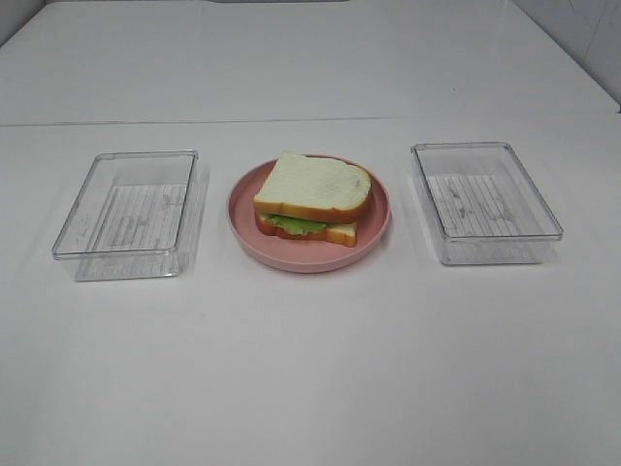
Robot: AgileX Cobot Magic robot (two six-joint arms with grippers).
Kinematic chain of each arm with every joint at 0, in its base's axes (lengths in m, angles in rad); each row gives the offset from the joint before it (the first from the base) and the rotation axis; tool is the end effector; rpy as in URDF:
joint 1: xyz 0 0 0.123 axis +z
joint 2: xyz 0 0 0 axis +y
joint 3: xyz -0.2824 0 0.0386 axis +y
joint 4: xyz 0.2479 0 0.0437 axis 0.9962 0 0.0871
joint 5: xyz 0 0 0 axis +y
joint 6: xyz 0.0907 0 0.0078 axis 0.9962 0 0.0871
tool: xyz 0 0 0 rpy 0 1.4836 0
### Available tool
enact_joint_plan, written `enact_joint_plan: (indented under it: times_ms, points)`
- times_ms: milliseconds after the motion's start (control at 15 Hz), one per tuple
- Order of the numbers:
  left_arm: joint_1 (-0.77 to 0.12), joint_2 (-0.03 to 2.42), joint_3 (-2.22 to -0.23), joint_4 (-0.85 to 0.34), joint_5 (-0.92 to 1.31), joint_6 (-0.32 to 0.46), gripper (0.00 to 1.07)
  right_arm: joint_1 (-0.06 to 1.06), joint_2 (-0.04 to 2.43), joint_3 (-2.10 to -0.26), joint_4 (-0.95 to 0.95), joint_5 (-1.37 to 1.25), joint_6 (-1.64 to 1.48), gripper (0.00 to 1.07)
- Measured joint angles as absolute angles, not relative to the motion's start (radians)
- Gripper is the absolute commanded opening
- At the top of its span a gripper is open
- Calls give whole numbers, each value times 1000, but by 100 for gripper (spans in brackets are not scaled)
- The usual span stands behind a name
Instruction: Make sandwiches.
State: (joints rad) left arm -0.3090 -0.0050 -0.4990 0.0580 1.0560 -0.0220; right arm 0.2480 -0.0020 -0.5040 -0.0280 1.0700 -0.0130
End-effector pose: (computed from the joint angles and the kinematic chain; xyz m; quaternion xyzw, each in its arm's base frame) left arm -0.0037 0.0060 0.2774 0.1205 0.8420 -0.0579 0.5226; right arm -0.0053 -0.0036 0.2775 -0.1105 0.8468 0.0471 0.5181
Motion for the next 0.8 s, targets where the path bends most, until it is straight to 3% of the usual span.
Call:
enact_joint_plan:
  times_ms: [600, 733, 800]
  points:
    - [-309, -5, -499, 57, 1056, -18, 49, 248, -2, -504, -28, 1069, -13, 78]
    - [-308, -5, -499, 57, 1056, -18, 49, 201, -2, -504, -28, 1069, -13, 78]
    - [-277, -5, -499, 58, 1055, -18, 49, 114, -2, -504, -28, 1069, -13, 78]
